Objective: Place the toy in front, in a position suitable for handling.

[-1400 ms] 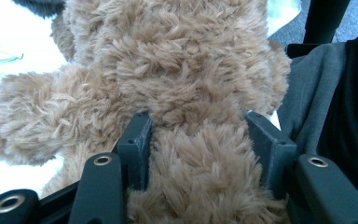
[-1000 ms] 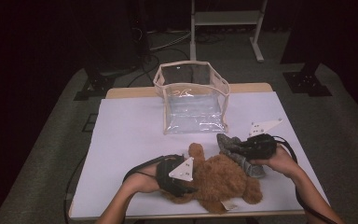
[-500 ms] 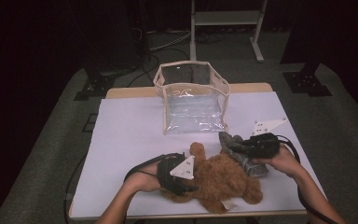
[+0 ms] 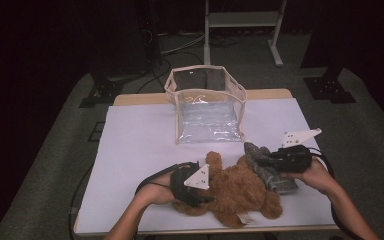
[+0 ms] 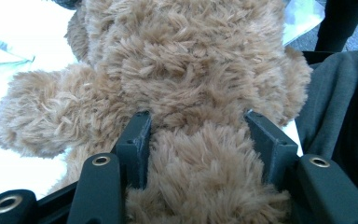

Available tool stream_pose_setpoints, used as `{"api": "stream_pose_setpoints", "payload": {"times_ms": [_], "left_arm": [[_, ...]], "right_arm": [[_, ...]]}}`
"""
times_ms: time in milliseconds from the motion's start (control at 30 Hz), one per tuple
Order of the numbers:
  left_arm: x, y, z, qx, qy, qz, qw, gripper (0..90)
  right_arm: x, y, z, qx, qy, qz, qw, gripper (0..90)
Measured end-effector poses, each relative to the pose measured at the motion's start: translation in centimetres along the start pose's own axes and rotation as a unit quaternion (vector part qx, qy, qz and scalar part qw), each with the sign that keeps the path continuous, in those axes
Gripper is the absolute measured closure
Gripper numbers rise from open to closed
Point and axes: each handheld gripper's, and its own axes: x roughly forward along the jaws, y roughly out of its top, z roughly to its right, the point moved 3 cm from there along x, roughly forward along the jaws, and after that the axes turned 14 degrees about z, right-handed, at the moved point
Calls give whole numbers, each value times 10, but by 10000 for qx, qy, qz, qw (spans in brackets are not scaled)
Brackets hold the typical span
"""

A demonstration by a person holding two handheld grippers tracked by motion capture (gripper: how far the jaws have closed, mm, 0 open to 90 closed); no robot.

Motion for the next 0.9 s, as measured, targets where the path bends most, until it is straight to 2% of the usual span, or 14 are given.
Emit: {"api": "stream_pose_setpoints", "payload": {"times_ms": [100, 133, 200, 267, 333, 433, 500, 567, 733, 800, 900], "left_arm": [[2, 1, -2, 28, -6, -58, 10000, 466], [3, 2, -2, 53, 5, -77, 10000, 468], [4, 2, -3, 28, 26, -59, 10000, 468], [6, 3, -3, 14, 25, -62, 10000, 468], [6, 3, -4, 34, 29, -90, 9999, 467], [5, 3, -3, 16, 62, -55, 10000, 461], [2, 4, -3, -10, 104, -15, 9999, 453], [-2, 6, -2, -29, 95, 30, 9999, 438], [-29, 8, -4, -96, 275, 209, 9994, 434], [-43, 5, -4, -156, 361, 210, 9990, 432], [-50, -2, -3, -249, 367, 145, 9989, 431]], "right_arm": [[5, 16, -18, -166, 327, 177, 9992, 796], [10, 26, -30, -300, 502, 210, 9981, 796], [12, 29, -34, -350, 565, 213, 9976, 796], [22, 40, -48, -516, 774, 140, 9956, 796], [24, 41, -50, -525, 807, 111, 9953, 796], [32, 35, -50, -533, 844, -103, 9950, 796], [33, 28, -48, -451, 812, -189, 9955, 797], [31, 24, -45, -358, 789, -152, 9961, 798], [26, 17, -40, -302, 704, -152, 9969, 798], [24, 15, -37, -282, 639, -173, 9974, 798], [19, 14, -32, -254, 522, -215, 9981, 798]]}}
